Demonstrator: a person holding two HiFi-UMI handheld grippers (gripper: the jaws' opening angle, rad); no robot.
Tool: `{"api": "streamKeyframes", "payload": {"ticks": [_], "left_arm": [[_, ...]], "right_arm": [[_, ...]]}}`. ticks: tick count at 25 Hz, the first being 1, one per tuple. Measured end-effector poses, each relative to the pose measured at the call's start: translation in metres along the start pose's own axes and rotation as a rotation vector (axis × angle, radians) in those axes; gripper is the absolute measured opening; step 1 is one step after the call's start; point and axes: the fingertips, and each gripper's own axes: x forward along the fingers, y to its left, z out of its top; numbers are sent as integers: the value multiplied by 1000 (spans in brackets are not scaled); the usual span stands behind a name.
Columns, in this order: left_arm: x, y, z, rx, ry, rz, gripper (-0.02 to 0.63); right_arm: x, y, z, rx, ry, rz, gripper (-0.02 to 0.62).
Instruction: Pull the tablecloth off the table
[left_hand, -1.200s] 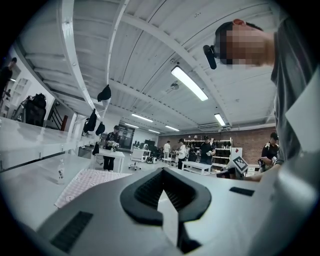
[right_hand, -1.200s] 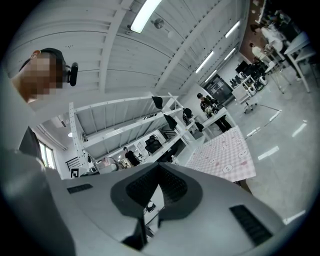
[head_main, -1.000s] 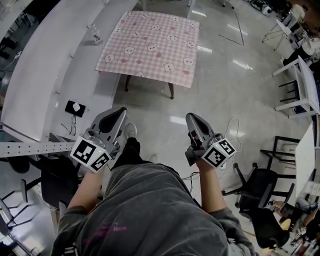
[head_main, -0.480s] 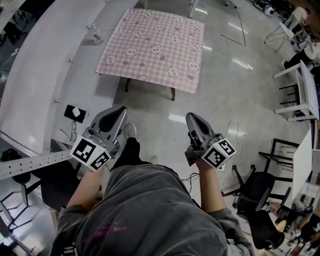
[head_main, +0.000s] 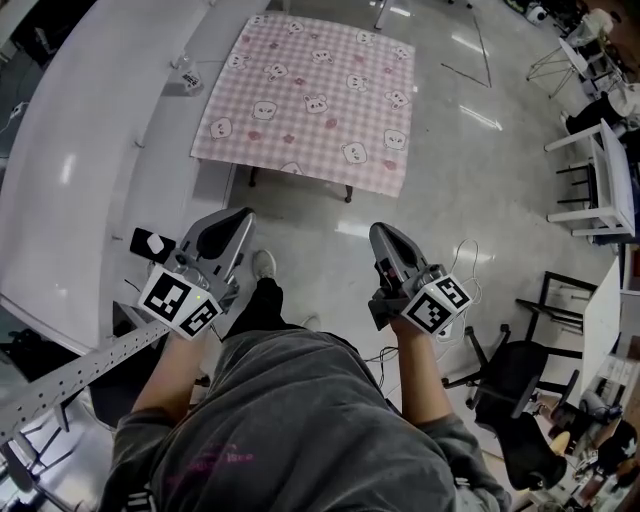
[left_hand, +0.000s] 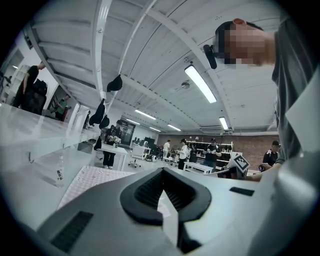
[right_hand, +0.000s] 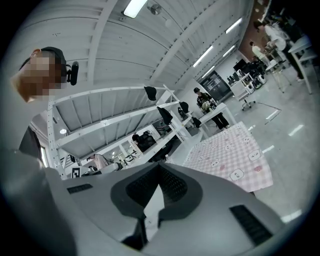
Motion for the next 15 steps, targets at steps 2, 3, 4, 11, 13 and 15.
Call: {"api": "streamKeyframes", "payload": {"ticks": [2, 3, 4, 11, 13, 15], "left_arm": [[4, 13, 2, -4, 2, -8, -3], [6, 20, 3, -6, 3, -10, -3], [8, 27, 3, -10, 4, -12, -3], [17, 74, 10, -40, 12, -26, -3], [21, 83, 14, -43, 9, -33, -3], [24, 91, 17, -40, 4, -42, -3]], "right_arm": [[12, -1, 2, -1, 4, -8, 3], [19, -1, 2, -2, 6, -11, 3], [25, -1, 2, -2, 9, -14, 3], [70, 1, 9, -7, 28, -36, 3], [79, 2, 11, -10, 33, -43, 3], [87, 2, 11, -13, 35, -50, 3]]}}
